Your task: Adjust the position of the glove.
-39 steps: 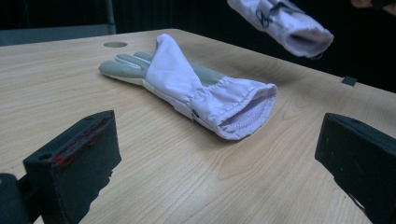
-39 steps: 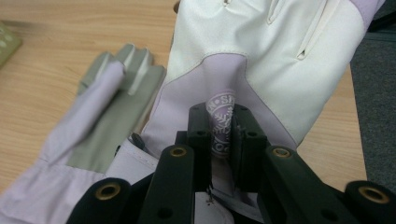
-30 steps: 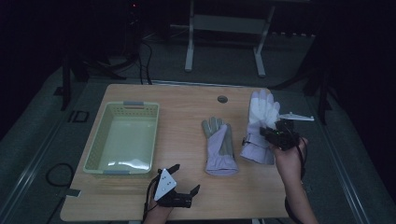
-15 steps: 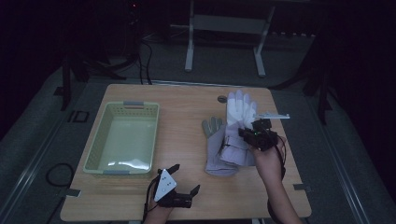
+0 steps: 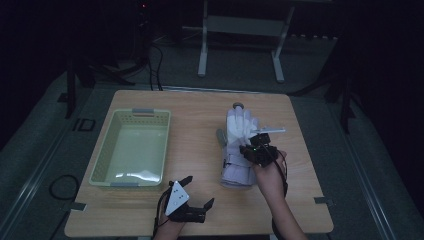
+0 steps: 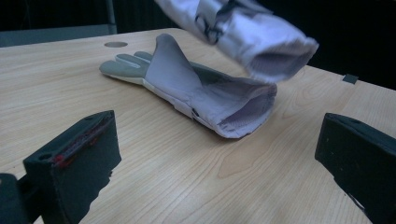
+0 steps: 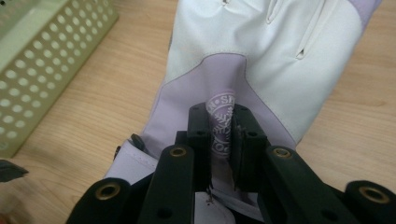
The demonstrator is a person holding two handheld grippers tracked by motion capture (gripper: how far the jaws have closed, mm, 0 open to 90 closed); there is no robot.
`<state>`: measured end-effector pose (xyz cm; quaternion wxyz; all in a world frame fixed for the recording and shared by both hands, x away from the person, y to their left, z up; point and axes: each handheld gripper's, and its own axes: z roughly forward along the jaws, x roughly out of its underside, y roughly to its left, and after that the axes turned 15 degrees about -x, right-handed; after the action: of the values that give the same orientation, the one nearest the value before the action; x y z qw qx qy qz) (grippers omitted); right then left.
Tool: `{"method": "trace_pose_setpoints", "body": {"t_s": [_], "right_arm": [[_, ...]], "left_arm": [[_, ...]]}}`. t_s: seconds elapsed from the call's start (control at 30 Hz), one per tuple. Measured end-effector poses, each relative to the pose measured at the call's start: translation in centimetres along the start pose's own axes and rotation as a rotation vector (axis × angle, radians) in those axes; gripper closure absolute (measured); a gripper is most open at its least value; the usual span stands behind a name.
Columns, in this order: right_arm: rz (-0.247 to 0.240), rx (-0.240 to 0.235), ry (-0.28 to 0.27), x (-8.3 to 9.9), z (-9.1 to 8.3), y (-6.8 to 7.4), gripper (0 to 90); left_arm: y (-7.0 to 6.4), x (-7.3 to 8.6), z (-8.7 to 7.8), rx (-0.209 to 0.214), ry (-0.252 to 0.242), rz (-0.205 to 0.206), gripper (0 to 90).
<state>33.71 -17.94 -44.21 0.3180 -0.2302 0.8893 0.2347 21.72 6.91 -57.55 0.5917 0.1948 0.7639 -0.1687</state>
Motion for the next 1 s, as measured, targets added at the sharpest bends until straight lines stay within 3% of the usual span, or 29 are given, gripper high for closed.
{"method": "trace_pose_setpoints", "body": {"t_s": [0.13,0.23,0.4,0.77,0.87,1.0], "right_arm": [[0.034,0.006,0.054,0.6,2.2,-0.9,79.8],[0.050,0.003,0.072,0.9,2.9,-1.3,79.7],[0.044,0.013,0.103,0.9,4.1,-1.6,79.5],[0.026,0.016,0.100,1.1,4.6,-1.7,79.1],[0.030,0.005,0.077,1.1,4.1,-1.5,79.2],[-0.012,0.003,0.079,0.7,3.5,-0.6,79.1]], "left_arm": [[0.0,0.0,0.0,0.002,0.001,0.001,0.1],[0.0,0.0,0.0,0.003,0.001,0.000,0.1],[0.0,0.0,0.1,0.005,0.005,0.001,0.1],[0.0,0.0,0.1,0.009,0.008,0.003,0.1],[0.0,0.0,0.1,0.010,0.008,0.001,0.1],[0.0,-0.1,0.1,0.012,0.012,0.002,0.1]]}}
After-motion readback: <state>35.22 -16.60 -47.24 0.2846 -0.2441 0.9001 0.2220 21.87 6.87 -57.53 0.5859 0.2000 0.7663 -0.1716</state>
